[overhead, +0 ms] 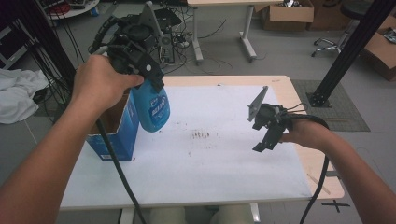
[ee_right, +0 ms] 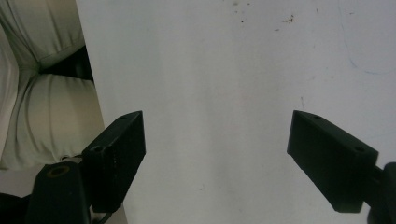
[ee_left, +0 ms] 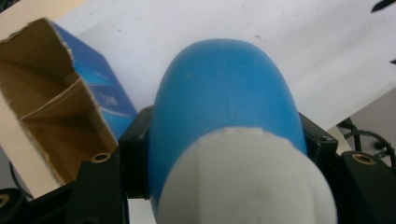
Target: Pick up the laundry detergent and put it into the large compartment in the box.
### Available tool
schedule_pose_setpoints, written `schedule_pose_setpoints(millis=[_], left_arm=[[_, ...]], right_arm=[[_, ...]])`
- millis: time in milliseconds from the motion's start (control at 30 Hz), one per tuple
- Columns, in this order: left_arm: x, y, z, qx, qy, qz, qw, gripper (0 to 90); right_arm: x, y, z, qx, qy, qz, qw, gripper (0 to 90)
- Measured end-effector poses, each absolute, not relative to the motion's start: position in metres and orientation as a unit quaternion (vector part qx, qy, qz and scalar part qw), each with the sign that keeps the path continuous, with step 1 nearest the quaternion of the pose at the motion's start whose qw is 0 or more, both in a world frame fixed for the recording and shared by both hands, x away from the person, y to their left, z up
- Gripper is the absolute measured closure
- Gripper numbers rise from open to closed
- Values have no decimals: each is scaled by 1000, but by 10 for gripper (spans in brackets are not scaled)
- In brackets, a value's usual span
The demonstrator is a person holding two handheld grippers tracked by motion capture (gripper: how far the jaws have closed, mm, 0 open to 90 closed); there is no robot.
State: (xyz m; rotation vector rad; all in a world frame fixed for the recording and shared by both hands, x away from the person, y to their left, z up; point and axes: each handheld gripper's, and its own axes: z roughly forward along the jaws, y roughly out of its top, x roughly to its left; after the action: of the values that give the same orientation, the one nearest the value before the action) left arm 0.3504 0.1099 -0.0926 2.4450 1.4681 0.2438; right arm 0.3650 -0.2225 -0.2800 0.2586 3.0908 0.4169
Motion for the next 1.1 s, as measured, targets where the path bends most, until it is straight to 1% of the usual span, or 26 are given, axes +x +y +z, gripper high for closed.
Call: schedule_pose_setpoints(millis=[167,300,533,867,1100], left_arm=[[353,118,-81,832,531,92,135,379],[354,127,-70,820,546,96,143,379],[351,151,-53,792,582,103,152,379],[355,188,-55,743,644,115,143,379],[357,207,-62,715,674,123,139,379]], right_arm=[[366,-222,-280,80,987,136,10,193],[367,-221,-281,77,988,133,8,193],[368,-216,-282,72,989,131,9,195],[369,-214,-280,70,989,133,11,195],[370,-215,-280,72,989,130,10,195]])
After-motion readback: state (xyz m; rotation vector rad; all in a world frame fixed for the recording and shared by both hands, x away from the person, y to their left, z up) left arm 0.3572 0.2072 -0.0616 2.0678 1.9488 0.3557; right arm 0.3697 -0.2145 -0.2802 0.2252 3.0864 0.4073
